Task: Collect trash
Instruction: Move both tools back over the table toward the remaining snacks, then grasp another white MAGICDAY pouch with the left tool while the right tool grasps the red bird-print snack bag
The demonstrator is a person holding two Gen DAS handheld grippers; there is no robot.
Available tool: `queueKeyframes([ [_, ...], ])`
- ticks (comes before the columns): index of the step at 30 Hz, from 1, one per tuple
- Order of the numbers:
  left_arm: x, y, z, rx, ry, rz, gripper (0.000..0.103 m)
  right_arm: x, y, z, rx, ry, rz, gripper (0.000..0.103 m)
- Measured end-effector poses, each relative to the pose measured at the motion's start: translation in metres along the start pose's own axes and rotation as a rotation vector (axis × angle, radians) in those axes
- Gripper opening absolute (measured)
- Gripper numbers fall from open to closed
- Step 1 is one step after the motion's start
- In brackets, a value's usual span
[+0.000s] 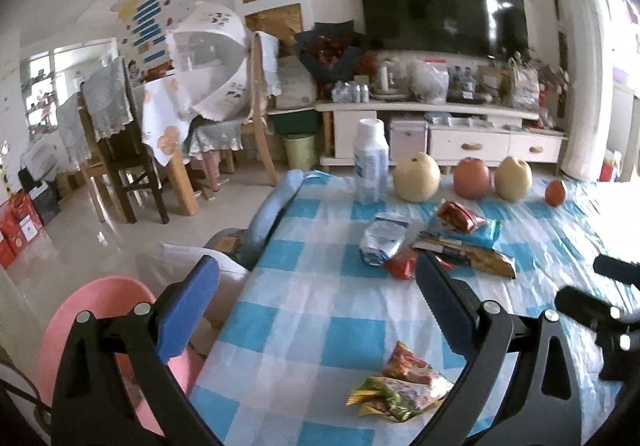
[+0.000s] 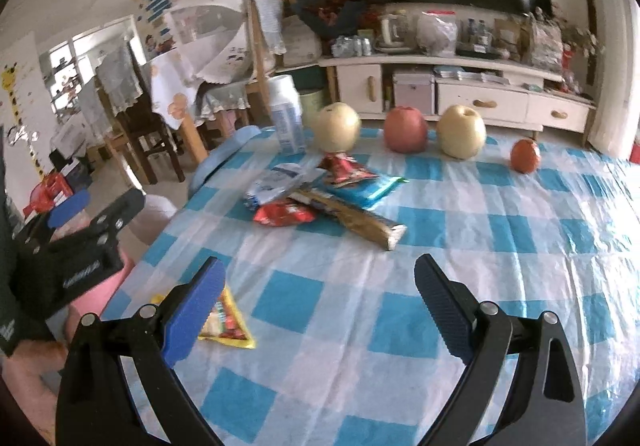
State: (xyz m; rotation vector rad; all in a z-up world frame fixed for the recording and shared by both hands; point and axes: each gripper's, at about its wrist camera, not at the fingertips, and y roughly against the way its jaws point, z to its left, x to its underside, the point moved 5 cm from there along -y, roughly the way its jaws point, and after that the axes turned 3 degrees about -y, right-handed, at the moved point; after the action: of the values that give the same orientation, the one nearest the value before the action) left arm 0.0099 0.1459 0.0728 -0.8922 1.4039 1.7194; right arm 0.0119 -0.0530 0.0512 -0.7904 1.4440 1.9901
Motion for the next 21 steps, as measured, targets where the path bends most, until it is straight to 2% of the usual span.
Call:
queueKeyframes([
  [7,0.005,-0.022,-0.025,0.082,-0.033,0.060,0.099,-0.016,-0.030,-0.031,0.020,-0.005,0.018,0.094],
  [11,0.001,-0.037,-0.036,0.122,-0.060,0.082,0.099,-0.031,-0.054,-0.043,0.002,-0.028,0.025,0.094],
  [16,-0.008,-0.060,-0.036,0.136,-0.083,0.101,0.099,-0.051,-0.082,-0.047,-0.032,-0.036,0.039,0.094],
  [21,-0.017,-0.092,-0.042,0.197,-0.114,0.169,0.099,-0.061,-0.109,-0.038,-0.040,0.028,0.080,0.094],
])
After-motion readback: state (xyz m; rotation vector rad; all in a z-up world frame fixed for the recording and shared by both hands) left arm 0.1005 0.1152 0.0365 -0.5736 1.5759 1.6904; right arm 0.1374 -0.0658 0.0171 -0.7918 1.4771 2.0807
